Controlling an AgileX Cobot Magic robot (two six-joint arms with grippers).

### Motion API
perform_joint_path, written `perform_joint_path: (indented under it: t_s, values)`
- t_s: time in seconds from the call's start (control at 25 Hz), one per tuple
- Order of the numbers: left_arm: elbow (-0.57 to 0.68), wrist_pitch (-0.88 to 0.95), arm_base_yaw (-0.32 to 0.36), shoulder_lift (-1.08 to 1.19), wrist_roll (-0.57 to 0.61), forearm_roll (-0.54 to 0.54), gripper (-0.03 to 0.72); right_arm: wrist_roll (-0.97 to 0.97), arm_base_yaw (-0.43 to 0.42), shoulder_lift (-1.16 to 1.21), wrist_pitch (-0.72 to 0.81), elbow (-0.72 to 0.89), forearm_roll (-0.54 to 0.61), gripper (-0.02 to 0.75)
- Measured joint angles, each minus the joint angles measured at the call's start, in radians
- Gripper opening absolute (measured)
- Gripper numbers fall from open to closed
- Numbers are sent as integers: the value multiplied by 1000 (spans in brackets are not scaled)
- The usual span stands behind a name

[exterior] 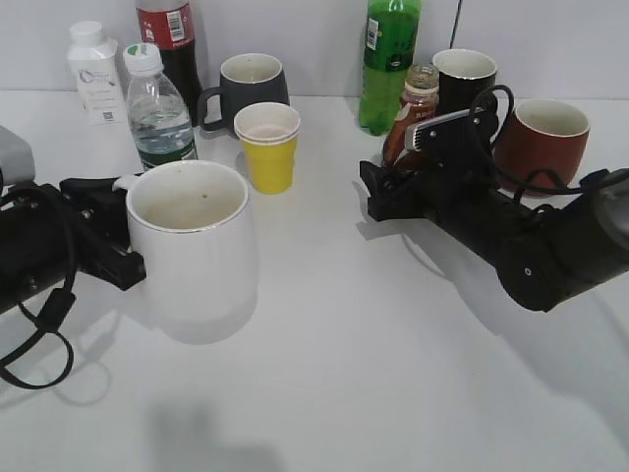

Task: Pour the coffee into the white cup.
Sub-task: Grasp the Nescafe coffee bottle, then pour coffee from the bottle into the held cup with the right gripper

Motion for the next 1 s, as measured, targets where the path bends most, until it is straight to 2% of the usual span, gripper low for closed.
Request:
perform_joint_path:
  t_s: [0.24, 0.68, 0.88, 1.0]
  values:
    - [0, 0, 0, 0, 0, 0, 60, 3, 0, 9, -1, -12, 1, 529]
    - [0, 0, 0, 0, 0, 0, 60, 5, 0, -15, 13, -1, -5, 529]
    - [0, 0, 0, 0, 0, -1, 60, 5, 1, -147, 51, 56, -63, 528]
    - [0, 0, 0, 0, 0, -1, 60, 10, 1, -231, 99, 82, -138, 528]
